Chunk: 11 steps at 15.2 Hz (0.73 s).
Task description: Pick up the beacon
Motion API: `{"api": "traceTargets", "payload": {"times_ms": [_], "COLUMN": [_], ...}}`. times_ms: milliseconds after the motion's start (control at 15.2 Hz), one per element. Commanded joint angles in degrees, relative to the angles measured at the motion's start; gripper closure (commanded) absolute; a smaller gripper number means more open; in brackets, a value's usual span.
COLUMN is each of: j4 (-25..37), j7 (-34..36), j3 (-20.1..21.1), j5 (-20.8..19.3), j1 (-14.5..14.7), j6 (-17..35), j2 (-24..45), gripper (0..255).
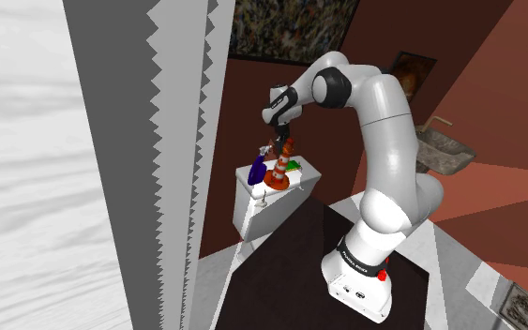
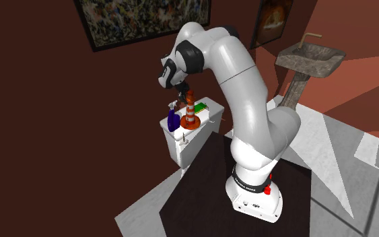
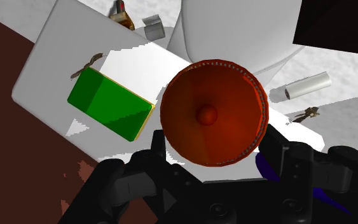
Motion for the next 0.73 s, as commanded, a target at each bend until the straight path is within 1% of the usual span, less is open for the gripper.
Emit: {"api": "traceTargets", "payload": {"times_ms": [0, 462, 660], "j4": [0.02, -0.07, -0.47], "j7": [0.01, 0.02, -0.32], "j3": [-0.01, -0.01, -0.19], "j5": [0.00, -0.01, -0.14], "j1": [-0.02, -0.03, 0.17], "j6": [0.02, 0.12, -1.12], "j2": [0.09, 0.10, -1.61], "gripper": [255, 255, 255]}}
